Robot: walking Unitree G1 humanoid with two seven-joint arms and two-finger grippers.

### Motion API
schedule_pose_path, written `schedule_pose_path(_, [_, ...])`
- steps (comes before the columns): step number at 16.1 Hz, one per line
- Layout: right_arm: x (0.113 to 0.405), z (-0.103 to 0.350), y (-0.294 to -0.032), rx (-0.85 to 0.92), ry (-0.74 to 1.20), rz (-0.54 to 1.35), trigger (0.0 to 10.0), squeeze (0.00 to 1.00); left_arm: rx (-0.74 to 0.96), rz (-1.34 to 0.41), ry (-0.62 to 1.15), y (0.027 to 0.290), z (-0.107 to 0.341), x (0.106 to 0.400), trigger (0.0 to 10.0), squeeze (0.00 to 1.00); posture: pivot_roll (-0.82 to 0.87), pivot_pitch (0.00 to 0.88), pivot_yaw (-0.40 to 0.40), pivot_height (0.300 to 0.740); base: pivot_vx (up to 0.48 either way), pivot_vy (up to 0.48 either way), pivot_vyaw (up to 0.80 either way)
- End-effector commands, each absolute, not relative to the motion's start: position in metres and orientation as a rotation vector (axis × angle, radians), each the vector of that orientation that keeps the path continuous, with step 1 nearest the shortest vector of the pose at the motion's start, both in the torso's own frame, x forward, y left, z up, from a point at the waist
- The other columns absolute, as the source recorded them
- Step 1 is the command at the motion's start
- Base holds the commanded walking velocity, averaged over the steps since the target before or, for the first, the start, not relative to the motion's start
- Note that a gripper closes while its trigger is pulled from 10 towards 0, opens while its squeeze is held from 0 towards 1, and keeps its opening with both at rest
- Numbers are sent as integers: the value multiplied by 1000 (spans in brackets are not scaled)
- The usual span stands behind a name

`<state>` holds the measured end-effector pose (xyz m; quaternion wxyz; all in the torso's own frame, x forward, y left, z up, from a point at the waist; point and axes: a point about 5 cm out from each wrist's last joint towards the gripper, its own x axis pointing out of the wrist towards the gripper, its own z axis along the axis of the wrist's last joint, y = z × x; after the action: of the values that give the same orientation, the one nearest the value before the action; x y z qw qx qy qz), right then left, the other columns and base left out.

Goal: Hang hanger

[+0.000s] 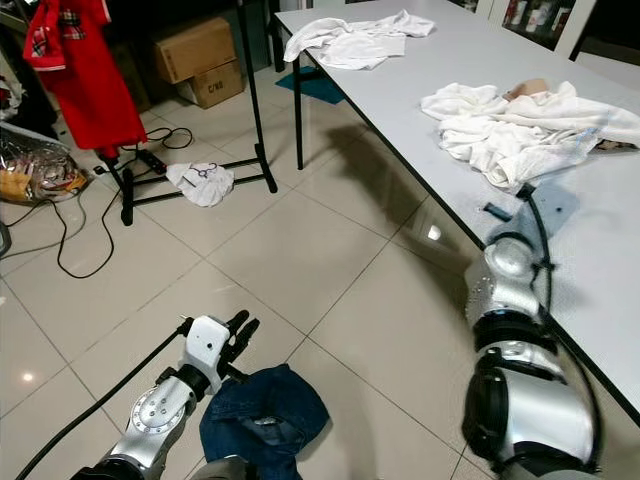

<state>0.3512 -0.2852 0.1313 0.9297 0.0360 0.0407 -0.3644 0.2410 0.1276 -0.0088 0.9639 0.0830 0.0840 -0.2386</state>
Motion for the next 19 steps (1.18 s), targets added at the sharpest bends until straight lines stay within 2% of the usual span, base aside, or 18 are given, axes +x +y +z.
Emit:
schedule_pose_path(1, [356, 145, -284, -151, 41, -757, 10000, 0, 185, -488, 170, 129, -9, 240, 10000, 0, -77, 0, 71, 740, 0, 0, 0])
schedule_pose_path(2, [359, 143, -277, -345, 64, -710, 10000, 0, 187, -490, 169, 129, -9, 240, 10000, 0, -78, 0, 72, 740, 0, 0, 0])
schedule_pose_path(8, [348, 109, -272, -659, 226, -653, 10000, 0, 194, -495, 165, 128, -10, 238, 10000, 0, -73, 2, 71, 740, 0, 0, 0])
schedule_pose_path(14, [331, 82, -286, -820, 458, -586, 10000, 0, 201, -502, 166, 127, -10, 238, 10000, 0, -73, 3, 69, 740, 0, 0, 0])
schedule_pose_path(19, [325, 81, -298, -784, 502, -651, 10000, 0, 203, -514, 172, 125, -12, 236, 10000, 0, -76, 5, 70, 740, 0, 0, 0])
